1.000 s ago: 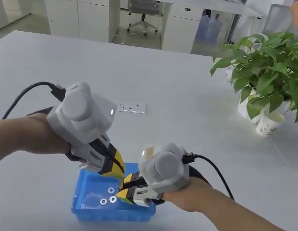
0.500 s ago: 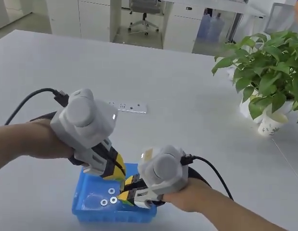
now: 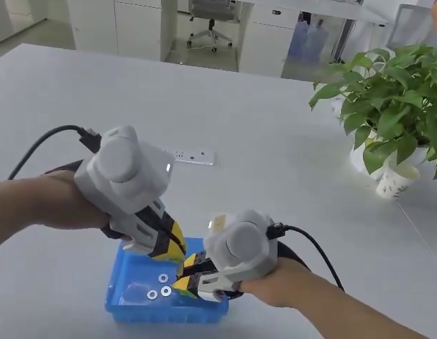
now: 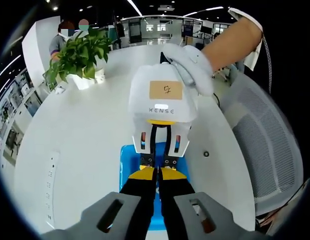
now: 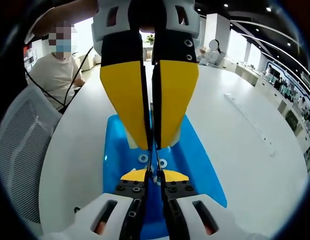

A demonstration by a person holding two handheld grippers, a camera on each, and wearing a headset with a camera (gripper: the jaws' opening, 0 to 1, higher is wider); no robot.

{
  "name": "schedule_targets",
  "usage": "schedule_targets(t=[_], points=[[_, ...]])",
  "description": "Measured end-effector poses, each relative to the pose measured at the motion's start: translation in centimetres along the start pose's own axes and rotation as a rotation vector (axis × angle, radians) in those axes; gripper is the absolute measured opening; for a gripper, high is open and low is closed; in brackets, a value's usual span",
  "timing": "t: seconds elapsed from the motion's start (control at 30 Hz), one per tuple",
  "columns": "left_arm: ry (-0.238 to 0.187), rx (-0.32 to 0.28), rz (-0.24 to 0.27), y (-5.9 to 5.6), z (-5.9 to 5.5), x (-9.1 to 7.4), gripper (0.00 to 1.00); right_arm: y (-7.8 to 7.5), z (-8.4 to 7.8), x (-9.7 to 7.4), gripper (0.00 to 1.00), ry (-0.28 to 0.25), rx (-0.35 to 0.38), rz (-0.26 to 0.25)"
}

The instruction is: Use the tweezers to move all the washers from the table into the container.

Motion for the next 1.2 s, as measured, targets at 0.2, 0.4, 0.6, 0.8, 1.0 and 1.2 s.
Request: schedule_targets(t=[0.2,0.4,0.6,0.8,1.0,1.2], points=[[-0.004,0.006,0.007,-0.4,0.5,-0.6,0.04,0.2,0.6,-0.4,0.11,-0.012,-0.012,-0.006],[-0.014,0.014,0.020,-0.9,1.2,-1.4,0.04,0.5,1.3,-1.2,0.11,-0.025,-0.033,-0.014],[-0.021,0.017,0.022,-1.5,2.1,-2.3,0.04,1.3,2.2,-2.1,0.11,-0.036,-0.054,-0.026],[-0.028,0.029,0.019,-2.4,3.3,-3.3,0.04,2.3,3.2,-3.3,0.11,-0.058,-0.060,-0.034],[-0.028,0.046,0.015,-3.4,4.3,-3.7,0.04,3.3,3.8,-4.2,0.11,-0.063,-0.076,-0.042],[-0.029,0.041,0.000,-4.5,4.9,-3.7,0.04,4.7,3.8,-4.9,0.11,-0.059,-0.074,-0.049]])
Point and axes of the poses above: the centre of the closed fingertips' face, and the gripper's own axes: x roughly forward along the fingers, y roughly to its left, z roughly out of its top, the point moved 9 cm from there along -x, roughly backward along the fingers, and after that the axes turned 6 degrees about -y, right-handed, at the moved point
